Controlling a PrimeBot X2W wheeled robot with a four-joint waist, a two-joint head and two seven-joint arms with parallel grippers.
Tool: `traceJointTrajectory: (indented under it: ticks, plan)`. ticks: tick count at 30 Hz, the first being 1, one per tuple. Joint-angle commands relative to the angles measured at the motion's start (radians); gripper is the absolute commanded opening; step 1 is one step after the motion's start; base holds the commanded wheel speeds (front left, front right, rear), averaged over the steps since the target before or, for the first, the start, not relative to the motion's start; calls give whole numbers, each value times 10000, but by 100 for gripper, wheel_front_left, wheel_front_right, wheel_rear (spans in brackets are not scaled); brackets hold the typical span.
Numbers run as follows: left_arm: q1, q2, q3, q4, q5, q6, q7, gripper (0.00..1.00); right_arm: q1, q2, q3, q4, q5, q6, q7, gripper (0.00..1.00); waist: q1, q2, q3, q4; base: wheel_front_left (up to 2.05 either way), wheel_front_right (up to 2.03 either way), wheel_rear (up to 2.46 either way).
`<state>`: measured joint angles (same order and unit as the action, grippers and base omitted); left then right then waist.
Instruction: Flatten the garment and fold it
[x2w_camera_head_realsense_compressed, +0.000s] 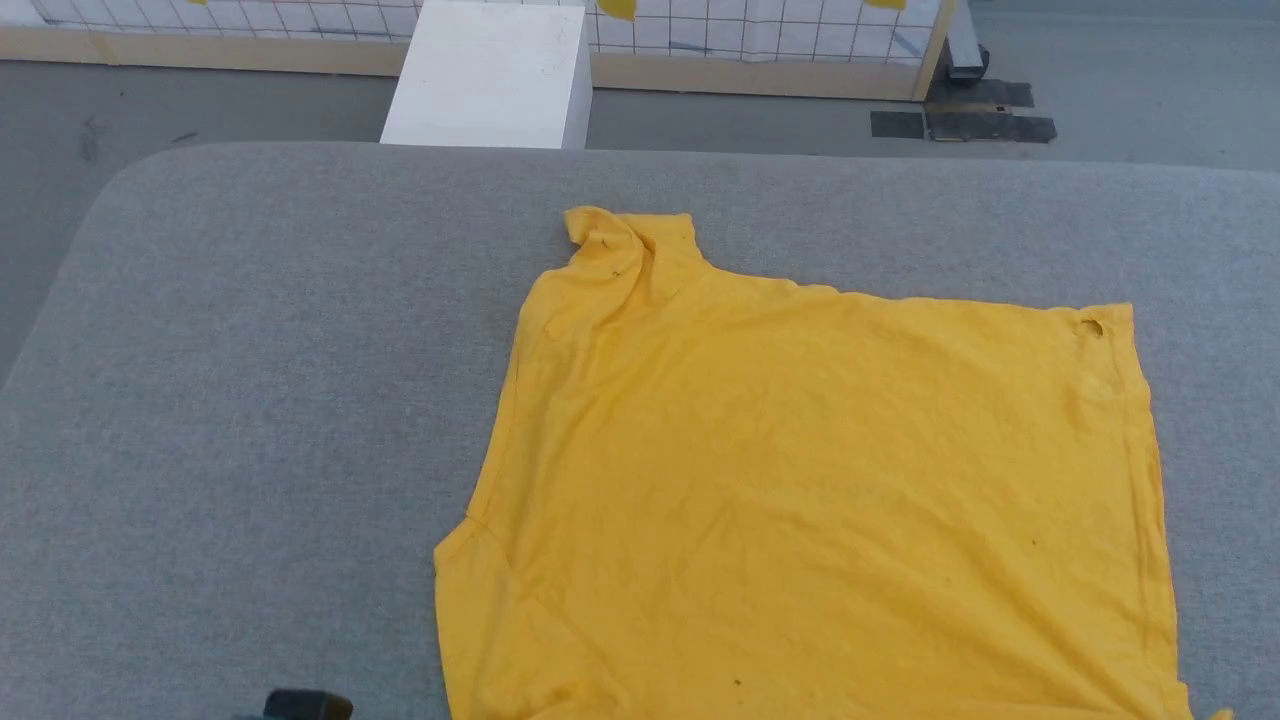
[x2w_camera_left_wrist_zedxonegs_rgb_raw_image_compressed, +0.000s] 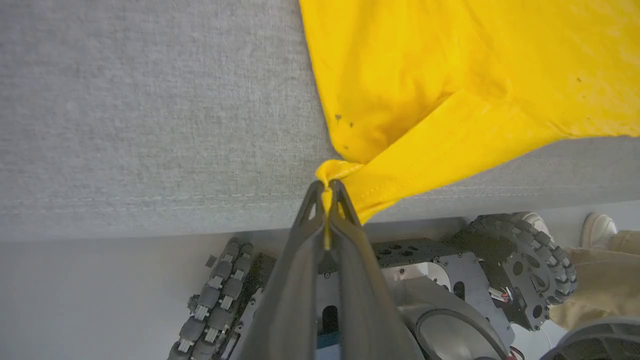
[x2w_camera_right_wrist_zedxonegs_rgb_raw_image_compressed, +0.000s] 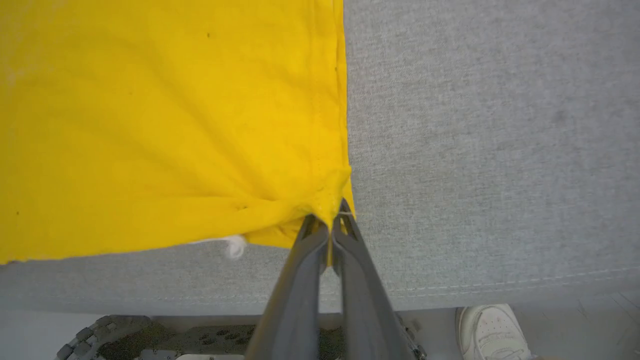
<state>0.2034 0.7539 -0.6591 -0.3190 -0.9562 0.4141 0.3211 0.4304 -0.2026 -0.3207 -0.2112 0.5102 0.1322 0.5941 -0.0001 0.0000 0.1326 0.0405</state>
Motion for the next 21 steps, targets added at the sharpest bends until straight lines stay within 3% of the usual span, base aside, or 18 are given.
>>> traceJointTrajectory:
  ticks: [1,13,21]
  plan:
    - [-261,129,108,-100,254,-40,-179,0,-236,-49,-49,-102,-47,-15,-127,0,1,0,46,-44,0,0,0]
    - [-3175,106,284,-534,2110,-596,-545,0,-2587,-794,253,-286,-604,-15,-715,0,1,0,955,-363,0,0,0]
    - [-4841,-453,661,252,2685,-890,-1259,0,-4164,-1324,495,215,-750,-15,-1148,0,1,0,2217,-618,0,0,0]
